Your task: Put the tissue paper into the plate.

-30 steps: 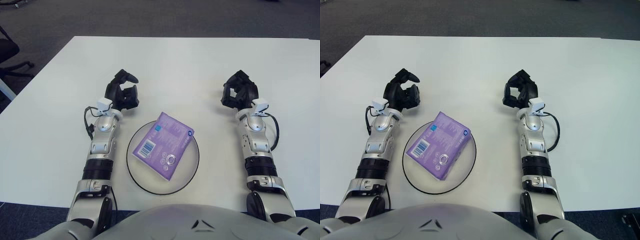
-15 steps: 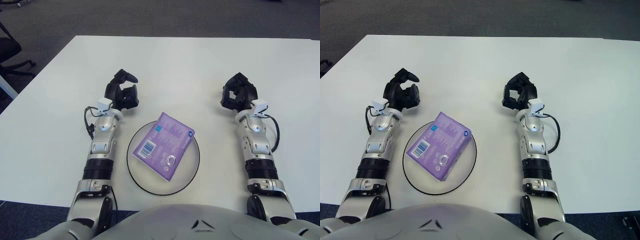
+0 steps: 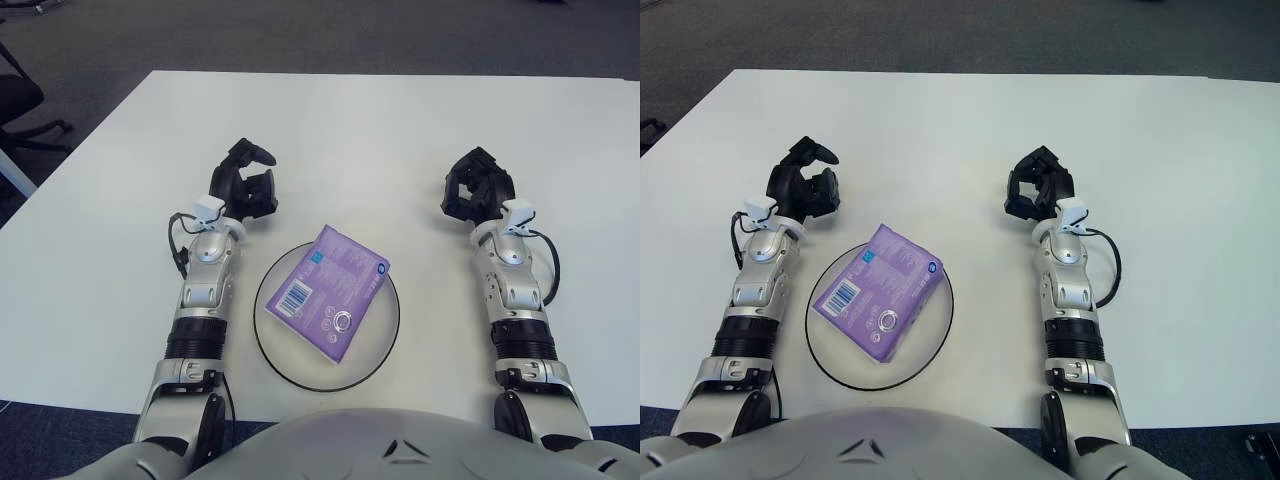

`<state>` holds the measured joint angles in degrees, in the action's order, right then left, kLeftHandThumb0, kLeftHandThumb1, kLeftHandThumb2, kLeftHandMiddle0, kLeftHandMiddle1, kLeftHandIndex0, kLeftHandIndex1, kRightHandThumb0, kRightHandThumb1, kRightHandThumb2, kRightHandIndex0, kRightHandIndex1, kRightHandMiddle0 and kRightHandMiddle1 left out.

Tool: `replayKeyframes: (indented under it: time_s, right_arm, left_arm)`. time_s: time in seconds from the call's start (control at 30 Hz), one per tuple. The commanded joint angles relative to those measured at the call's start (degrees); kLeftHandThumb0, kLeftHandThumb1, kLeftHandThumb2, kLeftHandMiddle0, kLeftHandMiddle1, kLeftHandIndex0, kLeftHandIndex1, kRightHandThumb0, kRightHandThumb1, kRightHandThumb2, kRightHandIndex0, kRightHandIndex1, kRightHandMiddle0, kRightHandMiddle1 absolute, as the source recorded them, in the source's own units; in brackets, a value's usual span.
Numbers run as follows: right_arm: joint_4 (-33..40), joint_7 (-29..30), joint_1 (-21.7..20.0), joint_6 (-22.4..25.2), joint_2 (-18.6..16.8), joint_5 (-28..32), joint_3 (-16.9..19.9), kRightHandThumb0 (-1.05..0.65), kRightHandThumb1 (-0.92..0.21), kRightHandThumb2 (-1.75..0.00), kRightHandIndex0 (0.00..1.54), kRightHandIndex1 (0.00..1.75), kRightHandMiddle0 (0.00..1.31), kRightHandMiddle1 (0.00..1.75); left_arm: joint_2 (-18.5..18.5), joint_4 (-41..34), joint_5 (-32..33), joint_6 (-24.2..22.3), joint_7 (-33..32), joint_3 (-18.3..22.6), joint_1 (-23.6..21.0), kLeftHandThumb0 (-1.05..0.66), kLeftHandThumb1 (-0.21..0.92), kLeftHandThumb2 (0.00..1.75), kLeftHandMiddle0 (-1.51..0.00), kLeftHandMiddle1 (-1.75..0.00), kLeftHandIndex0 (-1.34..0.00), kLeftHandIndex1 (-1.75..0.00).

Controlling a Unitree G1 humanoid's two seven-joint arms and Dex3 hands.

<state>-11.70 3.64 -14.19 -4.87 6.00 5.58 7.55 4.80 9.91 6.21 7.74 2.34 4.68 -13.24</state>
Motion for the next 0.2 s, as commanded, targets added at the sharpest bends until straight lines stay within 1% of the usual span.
replayKeyframes:
  time_s: [0.0, 0.17]
  right_arm:
    - [-3.13, 0.78, 9.15, 0.57, -3.31, -0.10, -0.08, -0.47, -0.35, -1.27, 1.24, 1.75, 0.59, 1.75]
    - [-3.24, 0.96, 9.01, 0.56, -3.24, -0.05, -0.18, -0.47, -0.35, -1.28, 1.23, 1.75, 0.59, 1.75]
  left_arm:
    - [-2.47, 4.79, -0.18, 0.52, -0.20, -0.42, 6.31, -0.44, 0.45, 1.16, -1.31, -1.75, -0.51, -1.75]
    - [-2.45, 5.14, -0.26, 0.64, -0.17, -0.47, 6.13, -0.44, 0.45, 1.16, -1.31, -1.75, -0.51, -1.75]
